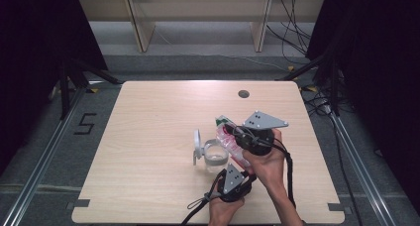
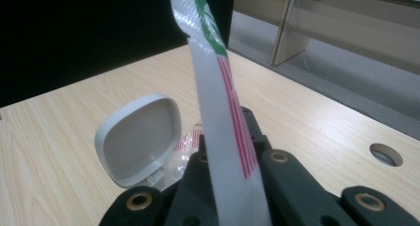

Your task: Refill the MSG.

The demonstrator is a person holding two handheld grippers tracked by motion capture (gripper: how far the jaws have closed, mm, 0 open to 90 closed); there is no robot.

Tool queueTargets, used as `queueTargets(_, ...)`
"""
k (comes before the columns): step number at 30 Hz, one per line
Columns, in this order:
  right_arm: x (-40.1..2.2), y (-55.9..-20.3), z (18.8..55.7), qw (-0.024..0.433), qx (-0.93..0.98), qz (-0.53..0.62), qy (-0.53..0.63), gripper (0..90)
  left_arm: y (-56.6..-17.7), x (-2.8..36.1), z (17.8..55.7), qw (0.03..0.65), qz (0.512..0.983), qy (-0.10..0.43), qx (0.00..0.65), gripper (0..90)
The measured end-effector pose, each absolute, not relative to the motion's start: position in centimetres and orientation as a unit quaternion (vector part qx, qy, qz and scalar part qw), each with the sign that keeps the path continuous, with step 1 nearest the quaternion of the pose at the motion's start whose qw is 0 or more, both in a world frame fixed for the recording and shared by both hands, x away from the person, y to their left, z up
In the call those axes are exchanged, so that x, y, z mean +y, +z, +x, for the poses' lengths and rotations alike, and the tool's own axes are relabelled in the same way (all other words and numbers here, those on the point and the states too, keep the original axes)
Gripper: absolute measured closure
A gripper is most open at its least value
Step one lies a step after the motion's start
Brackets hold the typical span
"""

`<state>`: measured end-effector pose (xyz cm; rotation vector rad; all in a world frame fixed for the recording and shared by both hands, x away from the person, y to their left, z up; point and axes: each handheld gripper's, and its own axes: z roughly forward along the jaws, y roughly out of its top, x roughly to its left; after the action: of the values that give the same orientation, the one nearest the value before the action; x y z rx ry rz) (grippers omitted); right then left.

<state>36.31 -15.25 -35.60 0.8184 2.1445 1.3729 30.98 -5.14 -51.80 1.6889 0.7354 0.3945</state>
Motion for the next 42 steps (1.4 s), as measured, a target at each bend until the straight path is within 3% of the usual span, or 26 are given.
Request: queueTargets(42,-13.6,-36.0,36.7,0.221,0.792,0.299,0.483,90.0,-51.7,-6.2,31.1,0.603,0.715,0.167,0.312,78.0)
